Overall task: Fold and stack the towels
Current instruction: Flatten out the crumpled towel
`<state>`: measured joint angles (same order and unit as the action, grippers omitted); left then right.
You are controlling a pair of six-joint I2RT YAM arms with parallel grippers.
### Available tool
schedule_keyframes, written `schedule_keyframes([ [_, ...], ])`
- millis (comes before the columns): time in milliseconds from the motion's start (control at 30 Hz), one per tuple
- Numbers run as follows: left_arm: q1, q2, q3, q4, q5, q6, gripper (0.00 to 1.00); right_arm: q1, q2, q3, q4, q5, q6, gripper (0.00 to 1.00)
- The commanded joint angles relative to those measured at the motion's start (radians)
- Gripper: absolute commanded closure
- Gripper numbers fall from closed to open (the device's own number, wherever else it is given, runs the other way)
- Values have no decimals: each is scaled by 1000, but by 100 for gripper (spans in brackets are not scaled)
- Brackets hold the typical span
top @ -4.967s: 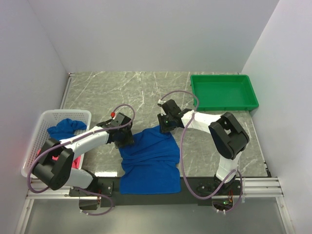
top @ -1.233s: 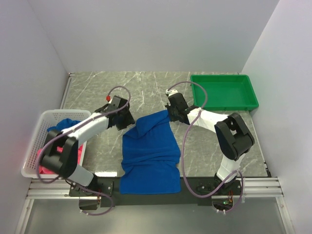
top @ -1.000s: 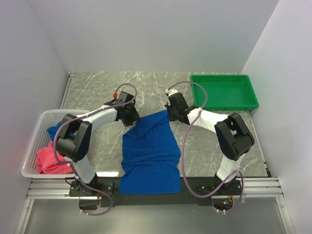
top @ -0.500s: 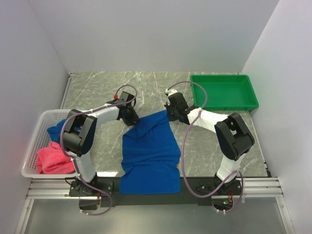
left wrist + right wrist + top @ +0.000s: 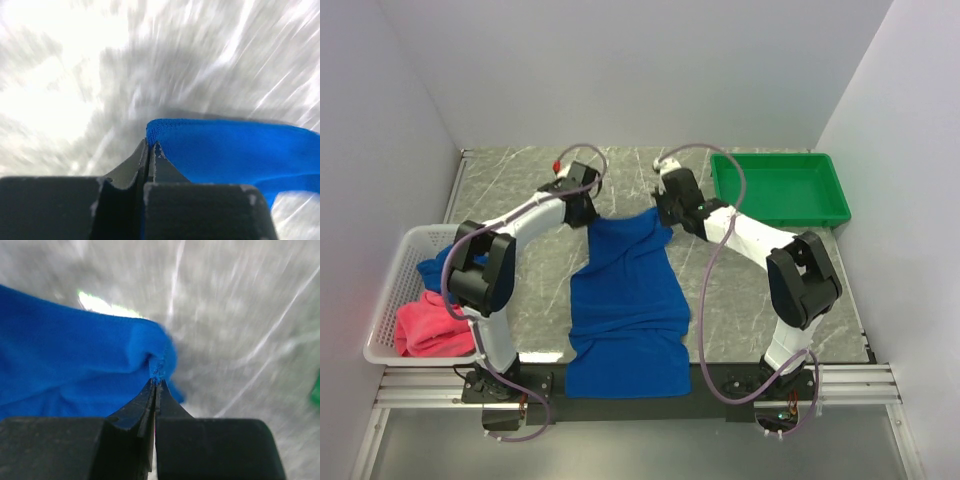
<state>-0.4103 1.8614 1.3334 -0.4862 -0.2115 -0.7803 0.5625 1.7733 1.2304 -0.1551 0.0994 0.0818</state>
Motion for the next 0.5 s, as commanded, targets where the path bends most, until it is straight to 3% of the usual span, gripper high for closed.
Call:
schedule_keyframes([
  [0,37,-87,131,-23,-180,148,99,-19,-5,141,-1,34,-48,100],
  [200,108,-64,352,12,-177,297,99,-59,58,391,-29,22,-114,100],
  [467,160,13,509,146,-131,430,99,-107,175,609,49,22,-247,100],
])
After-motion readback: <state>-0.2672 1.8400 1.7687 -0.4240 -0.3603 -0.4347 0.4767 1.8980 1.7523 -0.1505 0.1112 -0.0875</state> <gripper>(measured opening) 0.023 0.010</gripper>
